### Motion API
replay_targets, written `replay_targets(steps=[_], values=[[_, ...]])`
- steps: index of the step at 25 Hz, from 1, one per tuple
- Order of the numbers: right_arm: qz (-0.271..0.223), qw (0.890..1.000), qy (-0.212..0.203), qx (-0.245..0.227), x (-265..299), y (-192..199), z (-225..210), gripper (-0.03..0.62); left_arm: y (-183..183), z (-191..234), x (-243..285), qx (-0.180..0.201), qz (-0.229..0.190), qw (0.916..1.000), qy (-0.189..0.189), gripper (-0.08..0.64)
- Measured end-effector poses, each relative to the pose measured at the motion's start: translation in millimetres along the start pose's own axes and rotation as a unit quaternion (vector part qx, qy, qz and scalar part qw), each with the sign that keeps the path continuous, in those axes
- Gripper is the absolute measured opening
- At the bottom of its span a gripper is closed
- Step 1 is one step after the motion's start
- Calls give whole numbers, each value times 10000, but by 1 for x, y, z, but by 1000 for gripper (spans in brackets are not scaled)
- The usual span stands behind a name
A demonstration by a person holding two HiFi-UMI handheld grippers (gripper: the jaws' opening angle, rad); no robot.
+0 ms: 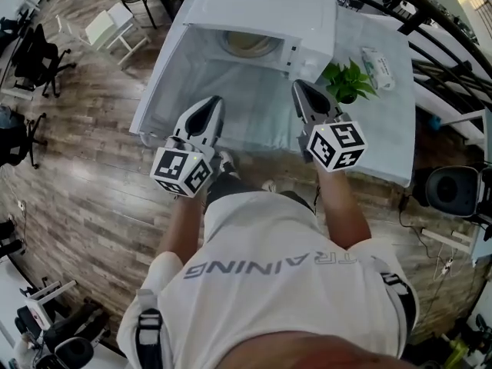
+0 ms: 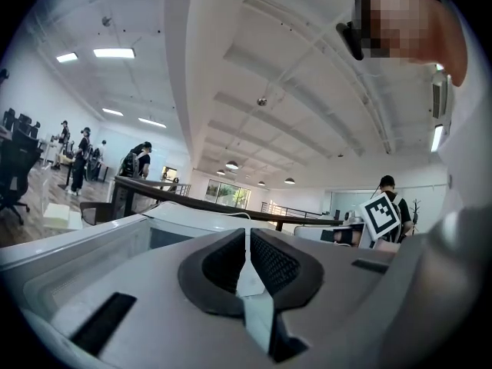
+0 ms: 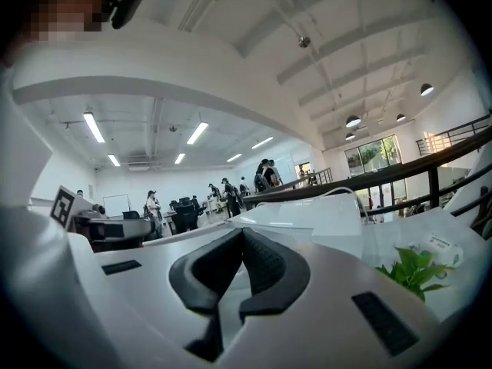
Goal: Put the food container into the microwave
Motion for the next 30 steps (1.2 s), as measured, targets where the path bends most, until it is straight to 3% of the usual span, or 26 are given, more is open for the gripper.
replay_targets(steps=[10, 30], values=[[-486, 9979, 3, -438, -55, -16, 20, 23, -16, -33, -10, 242, -260, 9994, 57, 48], [-265, 9988, -132, -400, -51, 2, 19, 23, -14, -42, -23, 220, -123, 9997, 27, 48]])
Point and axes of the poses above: the fingertips, and each gripper's own axes: x forward along the fingers, z to its left, y out of its underside, the point moved 10 cm from there along -x, backward along the fingers, and after that the axes turned 12 degrees about x, right-handed, at the moved point
